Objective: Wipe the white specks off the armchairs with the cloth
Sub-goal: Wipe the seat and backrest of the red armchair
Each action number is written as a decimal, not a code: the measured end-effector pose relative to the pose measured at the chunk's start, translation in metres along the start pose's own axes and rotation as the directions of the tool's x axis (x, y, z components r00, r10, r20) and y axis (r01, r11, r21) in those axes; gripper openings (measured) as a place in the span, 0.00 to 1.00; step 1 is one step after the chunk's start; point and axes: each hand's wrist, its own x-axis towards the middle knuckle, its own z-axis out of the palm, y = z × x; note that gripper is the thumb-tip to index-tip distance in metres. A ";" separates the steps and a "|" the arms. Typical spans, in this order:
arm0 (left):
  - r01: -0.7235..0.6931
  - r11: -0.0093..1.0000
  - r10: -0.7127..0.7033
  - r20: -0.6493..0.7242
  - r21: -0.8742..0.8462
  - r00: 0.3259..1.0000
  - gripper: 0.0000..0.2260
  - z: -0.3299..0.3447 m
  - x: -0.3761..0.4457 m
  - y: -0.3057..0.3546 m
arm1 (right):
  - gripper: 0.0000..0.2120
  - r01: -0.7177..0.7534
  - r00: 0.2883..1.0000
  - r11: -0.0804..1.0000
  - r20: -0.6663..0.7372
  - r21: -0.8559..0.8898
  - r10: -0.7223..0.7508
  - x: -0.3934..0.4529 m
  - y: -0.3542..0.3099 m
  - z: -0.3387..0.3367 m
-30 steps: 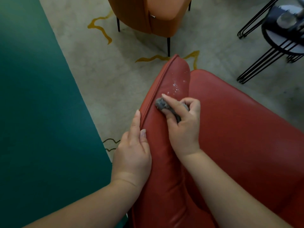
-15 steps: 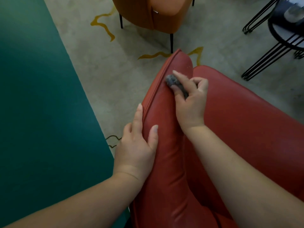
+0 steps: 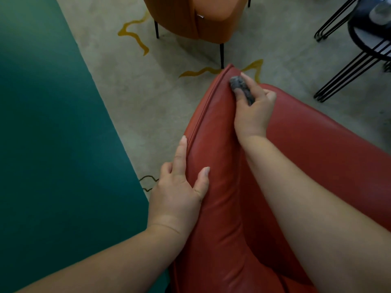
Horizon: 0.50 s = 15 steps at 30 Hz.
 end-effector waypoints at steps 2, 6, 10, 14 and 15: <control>0.001 1.000 -0.001 -0.001 -0.002 1.000 0.32 0.000 0.000 -0.001 | 0.18 0.021 1.000 1.000 0.002 -0.023 -0.021 -0.007 0.000 -0.002; -0.003 1.000 0.003 0.001 -0.009 1.000 0.32 0.000 0.000 -0.001 | 0.18 0.189 0.980 0.981 0.070 -0.037 -0.186 -0.049 0.002 -0.015; 0.001 1.000 -0.001 0.002 -0.016 1.000 0.32 0.001 0.001 -0.001 | 0.17 0.164 0.984 0.985 0.070 -0.045 -0.161 -0.029 0.004 -0.009; -0.001 1.000 0.000 -0.004 -0.023 1.000 0.32 0.001 0.001 -0.001 | 0.17 -0.053 0.998 0.999 0.031 0.000 0.053 0.023 0.007 0.005; -0.002 1.000 0.001 -0.005 -0.024 1.000 0.32 0.001 0.001 -0.001 | 0.17 -0.078 0.997 0.997 0.026 0.006 0.078 0.025 0.007 0.005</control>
